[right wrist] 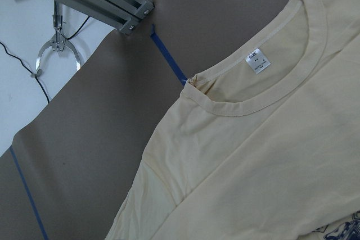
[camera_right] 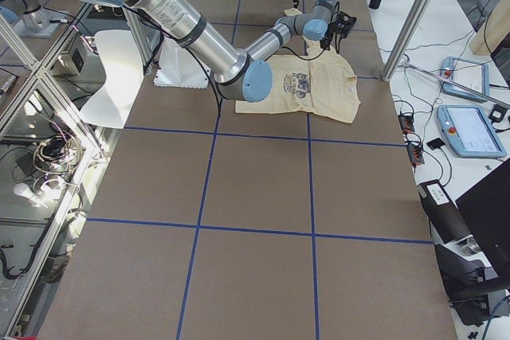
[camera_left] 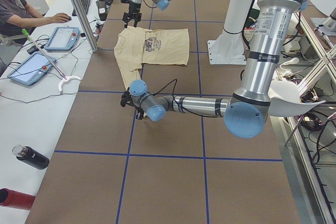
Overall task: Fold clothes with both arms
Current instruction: 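Release the sleeve with the right gripper while the left gripper grasps the other cuff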
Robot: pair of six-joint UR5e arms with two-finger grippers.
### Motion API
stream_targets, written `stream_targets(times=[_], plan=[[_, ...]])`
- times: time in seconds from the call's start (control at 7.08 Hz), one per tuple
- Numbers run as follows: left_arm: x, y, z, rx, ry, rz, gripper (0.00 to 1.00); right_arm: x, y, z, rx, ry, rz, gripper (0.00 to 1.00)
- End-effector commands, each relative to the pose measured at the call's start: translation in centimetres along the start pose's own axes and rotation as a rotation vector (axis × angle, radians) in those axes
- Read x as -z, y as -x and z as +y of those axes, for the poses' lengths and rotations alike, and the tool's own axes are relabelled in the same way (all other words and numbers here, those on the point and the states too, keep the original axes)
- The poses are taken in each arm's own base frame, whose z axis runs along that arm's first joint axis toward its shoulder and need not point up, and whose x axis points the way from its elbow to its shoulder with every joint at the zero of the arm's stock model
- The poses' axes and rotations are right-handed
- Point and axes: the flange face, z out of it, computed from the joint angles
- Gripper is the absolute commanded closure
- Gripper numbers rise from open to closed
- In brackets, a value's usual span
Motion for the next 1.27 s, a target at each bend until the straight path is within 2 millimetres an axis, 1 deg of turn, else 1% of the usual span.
stream_targets(times=[0.0, 0.28, 0.42, 0.56, 0.71, 0.99, 1.13], plan=[[-0.4, 0.3, 0.1, 0.008, 0.008, -0.003, 0.50, 0.2, -0.4, -0.1, 0.000, 0.000, -0.002, 0.04], [-1.0, 0.2, 0.4, 0.005, 0.019, -0.004, 0.55, 0.3, -0.4, -0.1, 0.000, -0.001, -0.002, 0.04], [-1.1, 0.0, 0.4, 0.002, 0.022, -0.001, 0.63, 0.2, -0.5, -0.1, 0.000, 0.000, 0.000, 0.04], [-1.2, -0.1, 0.4, 0.002, 0.023, -0.001, 0.84, 0.1, -0.6, -0.2, -0.001, 0.000, 0.001, 0.04], [-1.1, -0.2, 0.4, 0.000, 0.021, 0.000, 1.00, 0.0, -0.8, -0.3, -0.002, -0.001, 0.004, 0.04], [-0.7, -0.7, 0.2, 0.000, 0.013, 0.007, 1.00, 0.2, -1.5, -0.8, -0.005, -0.004, 0.004, 0.04], [0.8, -3.3, 0.2, -0.017, 0.033, 0.085, 1.00, 1.1, -2.6, -1.8, -0.009, -0.010, -0.003, 0.04]])
